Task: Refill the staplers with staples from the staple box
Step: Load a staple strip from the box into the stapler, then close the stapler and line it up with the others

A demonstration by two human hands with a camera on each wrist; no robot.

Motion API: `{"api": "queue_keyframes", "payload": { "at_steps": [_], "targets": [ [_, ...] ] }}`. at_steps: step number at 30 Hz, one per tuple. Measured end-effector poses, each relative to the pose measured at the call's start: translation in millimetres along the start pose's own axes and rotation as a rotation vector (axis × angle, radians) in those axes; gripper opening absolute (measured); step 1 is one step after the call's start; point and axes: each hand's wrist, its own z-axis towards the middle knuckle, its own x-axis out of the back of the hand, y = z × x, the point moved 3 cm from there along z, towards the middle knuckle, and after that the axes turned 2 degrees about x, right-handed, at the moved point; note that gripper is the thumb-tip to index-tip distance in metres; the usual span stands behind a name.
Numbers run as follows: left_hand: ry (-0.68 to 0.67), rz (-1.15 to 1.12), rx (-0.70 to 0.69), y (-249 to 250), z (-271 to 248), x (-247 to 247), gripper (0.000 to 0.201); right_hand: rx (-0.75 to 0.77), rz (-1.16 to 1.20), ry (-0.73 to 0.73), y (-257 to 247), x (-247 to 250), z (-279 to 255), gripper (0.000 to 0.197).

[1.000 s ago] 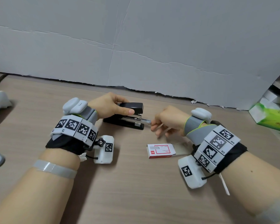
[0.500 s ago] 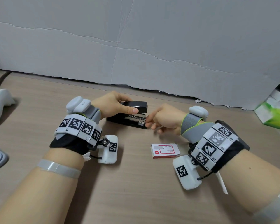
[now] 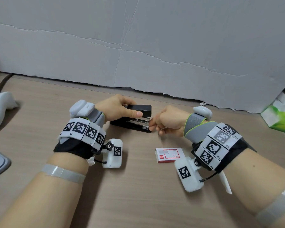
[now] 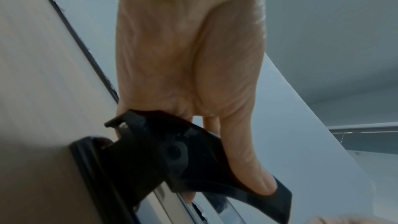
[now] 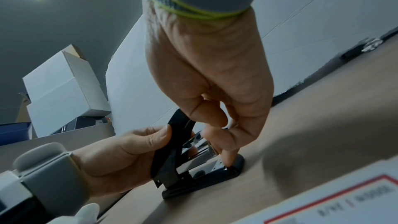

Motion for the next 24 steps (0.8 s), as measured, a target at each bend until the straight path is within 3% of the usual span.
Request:
{"api": "queue_keyframes", "payload": {
  "at_steps": [4,7,11,14,17,20,24],
  "targets": [
    [-0.006,0.002,-0.008,1,-1,0,0.028,0.008,-0.044,-0.021,0,3,-4,0.019],
    [-0.014,0.012,-0.006,3,-2,-2,0.041,0.059,-0.245,0.016,-4,7,-9,0.023],
    [-0.029,0.053,0.005,4,-7,3,0.027,0.277,-0.456,0.22,-30,6,-12,0.03],
    [-0.018,0.081,0.018,-1,-7,6,0.036,0.426,-0.567,0.157,-45,-7,-15,0.053],
    [0.0,0.095,0.082,-3,-8,10,0.039,0.505,-0.623,0.172,-46,-16,-11,0.025],
    [0.115,0.143,0.174,-3,-11,17,0.041,0.516,-0.621,0.29,-43,-16,-6,0.012],
    [0.393,0.103,0.314,-1,-16,14,0.032,0.465,-0.596,0.407,-36,-8,-3,0.025]
  ]
}}
